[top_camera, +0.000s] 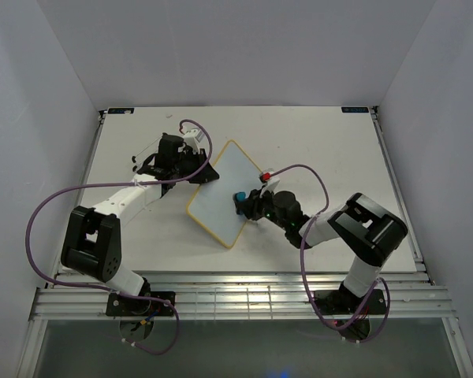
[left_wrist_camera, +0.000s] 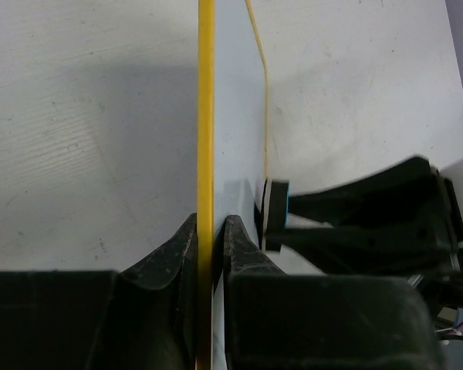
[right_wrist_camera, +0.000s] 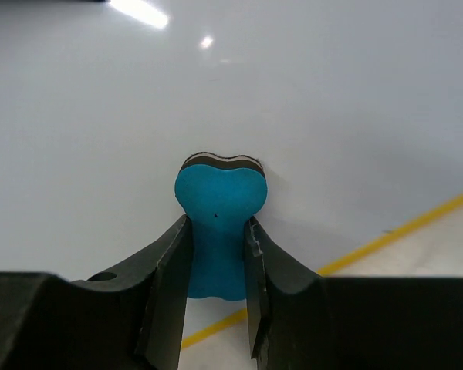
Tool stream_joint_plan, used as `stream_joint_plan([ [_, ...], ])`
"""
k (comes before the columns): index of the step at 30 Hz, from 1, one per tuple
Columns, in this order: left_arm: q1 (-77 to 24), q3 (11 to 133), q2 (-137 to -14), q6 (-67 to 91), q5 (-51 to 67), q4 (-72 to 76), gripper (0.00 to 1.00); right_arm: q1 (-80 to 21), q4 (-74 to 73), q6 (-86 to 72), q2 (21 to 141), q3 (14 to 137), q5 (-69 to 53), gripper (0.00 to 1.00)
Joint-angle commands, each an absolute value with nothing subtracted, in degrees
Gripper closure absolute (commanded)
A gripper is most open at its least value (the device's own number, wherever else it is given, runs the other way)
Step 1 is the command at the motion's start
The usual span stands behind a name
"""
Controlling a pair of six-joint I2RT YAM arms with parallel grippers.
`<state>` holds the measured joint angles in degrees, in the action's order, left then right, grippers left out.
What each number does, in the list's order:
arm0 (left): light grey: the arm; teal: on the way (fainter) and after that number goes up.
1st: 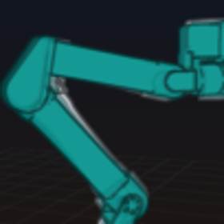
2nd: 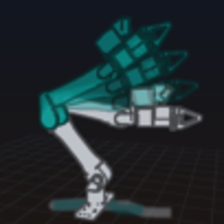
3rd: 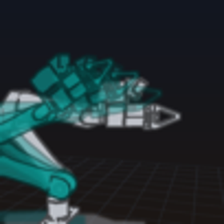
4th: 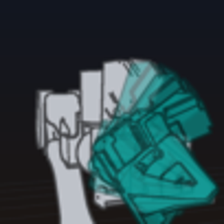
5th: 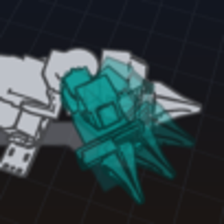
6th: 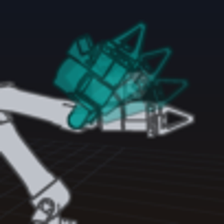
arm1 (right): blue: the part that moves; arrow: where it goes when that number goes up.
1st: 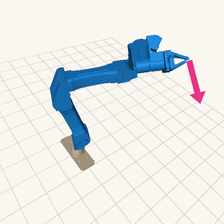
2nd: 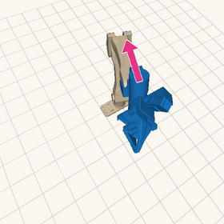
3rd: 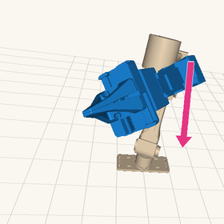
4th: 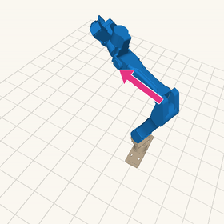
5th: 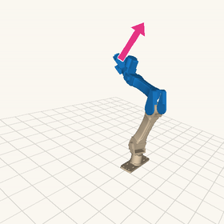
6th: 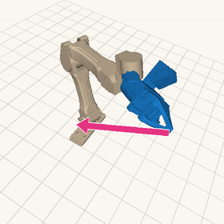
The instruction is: Erase the whiteboard
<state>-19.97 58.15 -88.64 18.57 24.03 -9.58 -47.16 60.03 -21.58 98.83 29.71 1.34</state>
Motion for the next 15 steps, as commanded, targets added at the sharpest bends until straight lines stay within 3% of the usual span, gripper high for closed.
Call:
stream_joint_plan([
  [1,-22.15,54.23,-92.37,12.22,16.87,-23.99,1.0,-41.06,58.28,-19.69,99.93,29.79,4.39,0.92],
  [5,-22.15,54.32,-92.37,12.3,16.88,-24.08,1.0,-36.31,51.96,-19.25,101.42,32.86,2.9,0.92],
  [9,-22.15,54.4,-92.11,12.74,16.7,-23.91,1.0,-39.88,49.22,-18.19,101.25,33.93,0.97,0.92],
  [15,-22.15,54.23,-92.2,13.1,16.26,-23.73,1.0,-49.21,62.74,-21.7,99.4,27.78,-5.97,0.92],
])
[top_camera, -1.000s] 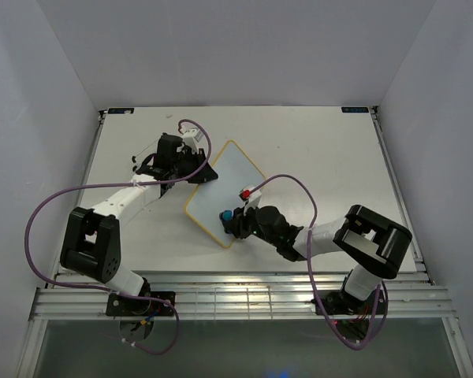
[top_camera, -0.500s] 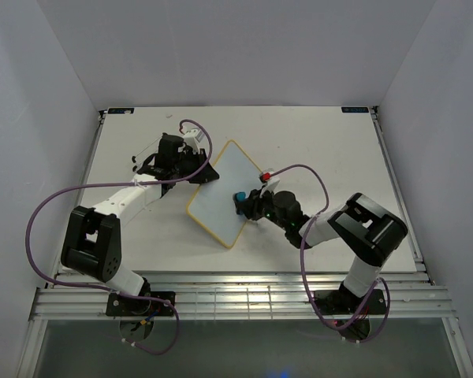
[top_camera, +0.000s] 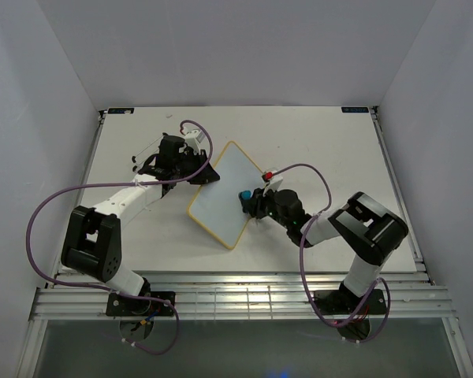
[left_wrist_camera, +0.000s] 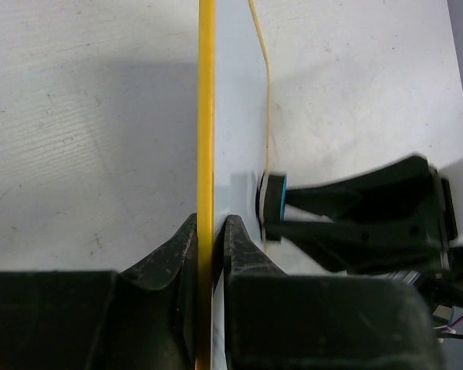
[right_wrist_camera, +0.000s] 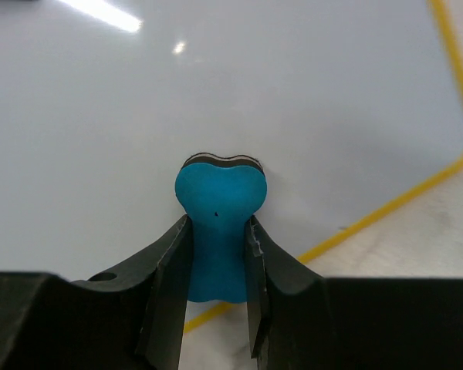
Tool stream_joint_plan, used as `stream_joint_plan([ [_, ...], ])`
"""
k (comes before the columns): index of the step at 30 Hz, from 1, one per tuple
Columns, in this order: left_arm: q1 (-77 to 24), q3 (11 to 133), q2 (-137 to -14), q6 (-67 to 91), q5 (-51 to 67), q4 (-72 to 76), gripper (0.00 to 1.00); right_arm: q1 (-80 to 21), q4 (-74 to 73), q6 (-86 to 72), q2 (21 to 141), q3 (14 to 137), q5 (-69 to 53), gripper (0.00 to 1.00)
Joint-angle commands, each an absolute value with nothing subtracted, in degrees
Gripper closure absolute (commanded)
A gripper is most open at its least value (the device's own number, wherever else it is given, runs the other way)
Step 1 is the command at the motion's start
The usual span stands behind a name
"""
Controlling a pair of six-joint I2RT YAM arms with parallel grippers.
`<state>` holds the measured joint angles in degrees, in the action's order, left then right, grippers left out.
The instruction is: Erase the whiteboard
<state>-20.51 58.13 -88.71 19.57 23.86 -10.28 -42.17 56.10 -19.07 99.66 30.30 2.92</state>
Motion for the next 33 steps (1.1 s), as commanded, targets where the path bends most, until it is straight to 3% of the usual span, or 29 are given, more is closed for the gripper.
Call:
stream_joint_plan([
  [1,-22.15,54.23,-92.28,13.1,16.26,-23.73,1.0,-50.09,66.15,-22.23,99.49,27.08,-5.98,0.92],
  [6,-22.24,54.14,-92.37,13.01,16.35,-23.73,1.0,-50.89,77.69,-28.38,102.65,23.82,-6.86,0.92],
  [16,-22.32,54.05,-92.2,12.92,16.52,-23.82,1.0,-44.92,71.45,-26.72,103.62,22.68,2.72,0.92],
  [33,-22.5,54.23,-92.72,12.48,17.93,-23.82,1.0,-36.56,71.64,-26.37,108.11,27.67,-1.49,0.92],
])
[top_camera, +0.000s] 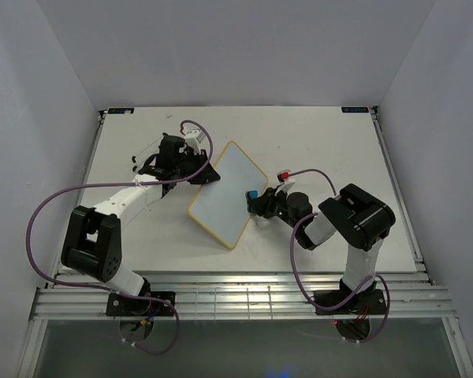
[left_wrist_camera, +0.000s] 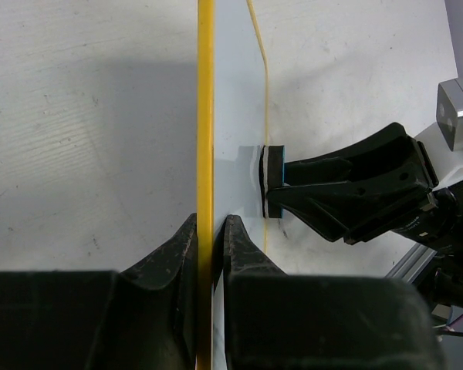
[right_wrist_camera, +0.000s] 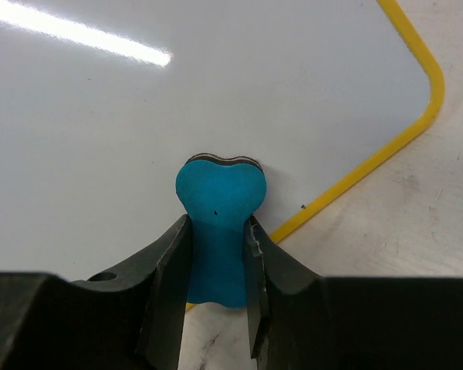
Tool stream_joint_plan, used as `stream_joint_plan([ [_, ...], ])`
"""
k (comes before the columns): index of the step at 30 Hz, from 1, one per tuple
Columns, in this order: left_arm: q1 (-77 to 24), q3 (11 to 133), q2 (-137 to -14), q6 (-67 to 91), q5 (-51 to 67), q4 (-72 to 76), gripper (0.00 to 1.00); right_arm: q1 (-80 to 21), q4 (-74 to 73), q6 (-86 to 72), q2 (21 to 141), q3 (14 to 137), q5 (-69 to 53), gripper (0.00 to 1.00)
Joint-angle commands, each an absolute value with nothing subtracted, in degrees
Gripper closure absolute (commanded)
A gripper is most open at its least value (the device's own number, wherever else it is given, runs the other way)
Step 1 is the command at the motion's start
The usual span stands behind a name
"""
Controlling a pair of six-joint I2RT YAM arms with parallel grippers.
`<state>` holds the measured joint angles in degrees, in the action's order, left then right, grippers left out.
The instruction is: Erase the whiteboard
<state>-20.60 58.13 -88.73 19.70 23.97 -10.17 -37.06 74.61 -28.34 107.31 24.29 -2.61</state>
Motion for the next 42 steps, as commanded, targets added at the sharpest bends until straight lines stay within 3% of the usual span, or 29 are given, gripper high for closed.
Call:
stream_joint_plan([
  [1,-22.59,54.23,-92.72,12.31,18.1,-23.82,1.0,-36.65,71.11,-25.76,107.76,28.56,-1.58,0.92],
  [14,-22.85,54.14,-92.9,12.04,18.02,-23.73,1.0,-35.16,68.11,-23.89,110.56,38.49,1.5,0.92],
  [23,-22.85,54.32,-92.55,12.39,18.19,-23.64,1.0,-39.72,96.48,-34.36,115.83,23.74,-3.87,0.92],
  [30,-22.85,54.14,-92.11,12.48,18.54,-23.73,1.0,-42.71,100.9,-34.98,117.77,21.18,-2.11,0.92],
  [42,-23.29,54.05,-92.02,12.39,18.98,-23.55,1.0,-45.62,100.03,-31.74,117.43,27.77,-4.48,0.92],
])
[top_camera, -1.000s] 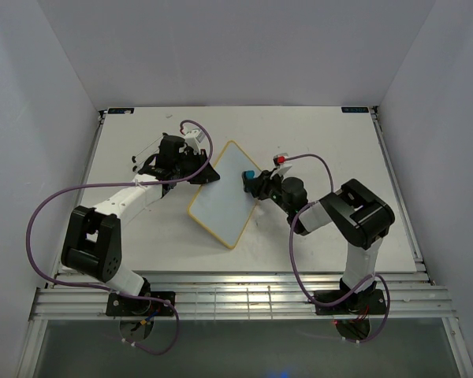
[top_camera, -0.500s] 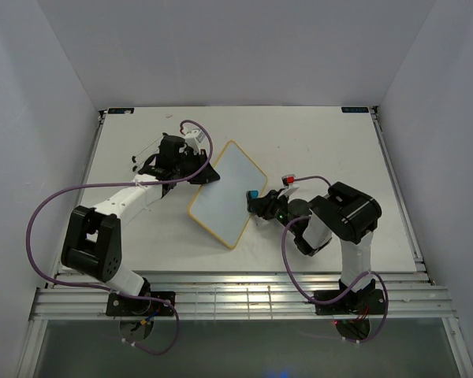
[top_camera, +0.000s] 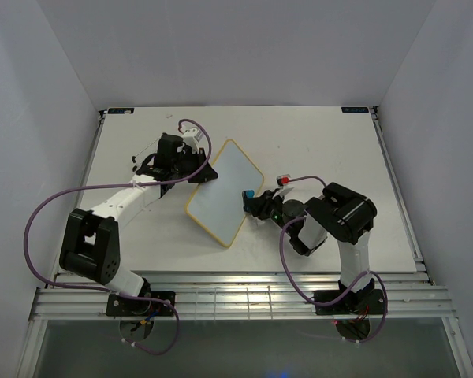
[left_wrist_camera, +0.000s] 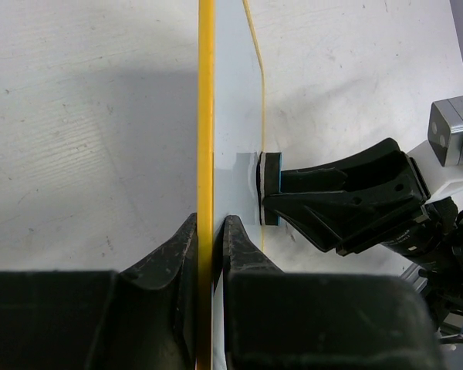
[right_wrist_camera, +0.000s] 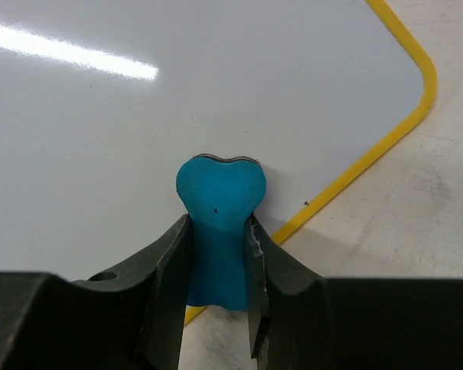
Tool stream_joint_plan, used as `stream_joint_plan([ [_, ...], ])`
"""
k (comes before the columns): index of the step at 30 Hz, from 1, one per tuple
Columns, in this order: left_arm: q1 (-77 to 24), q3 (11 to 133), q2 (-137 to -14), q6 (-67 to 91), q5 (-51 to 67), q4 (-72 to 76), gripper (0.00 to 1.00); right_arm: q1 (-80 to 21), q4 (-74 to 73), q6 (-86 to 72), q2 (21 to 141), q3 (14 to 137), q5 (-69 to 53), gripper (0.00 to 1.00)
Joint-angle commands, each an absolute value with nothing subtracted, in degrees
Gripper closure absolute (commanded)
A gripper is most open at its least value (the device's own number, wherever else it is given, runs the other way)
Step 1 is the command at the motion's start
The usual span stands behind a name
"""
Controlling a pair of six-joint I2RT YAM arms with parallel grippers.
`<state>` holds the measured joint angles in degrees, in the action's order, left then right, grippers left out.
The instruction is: Erase the whiteboard
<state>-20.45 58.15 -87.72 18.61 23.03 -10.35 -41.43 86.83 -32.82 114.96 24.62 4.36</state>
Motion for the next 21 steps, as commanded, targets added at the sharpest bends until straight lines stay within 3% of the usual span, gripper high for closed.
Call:
stream_joint_plan([
  [1,-23.29,54.05,-92.11,12.39,18.98,-23.55,1.0,-45.62,98.98,-30.86,116.81,28.03,-4.13,0.92],
  [12,-23.38,54.05,-92.29,12.31,19.25,-23.64,1.0,-45.7,64.62,-19.69,110.65,33.13,21.08,0.92],
  [21,-23.47,54.05,-92.37,12.13,19.51,-23.64,1.0,-46.32,57.92,-22.59,115.05,38.76,25.13,0.92],
])
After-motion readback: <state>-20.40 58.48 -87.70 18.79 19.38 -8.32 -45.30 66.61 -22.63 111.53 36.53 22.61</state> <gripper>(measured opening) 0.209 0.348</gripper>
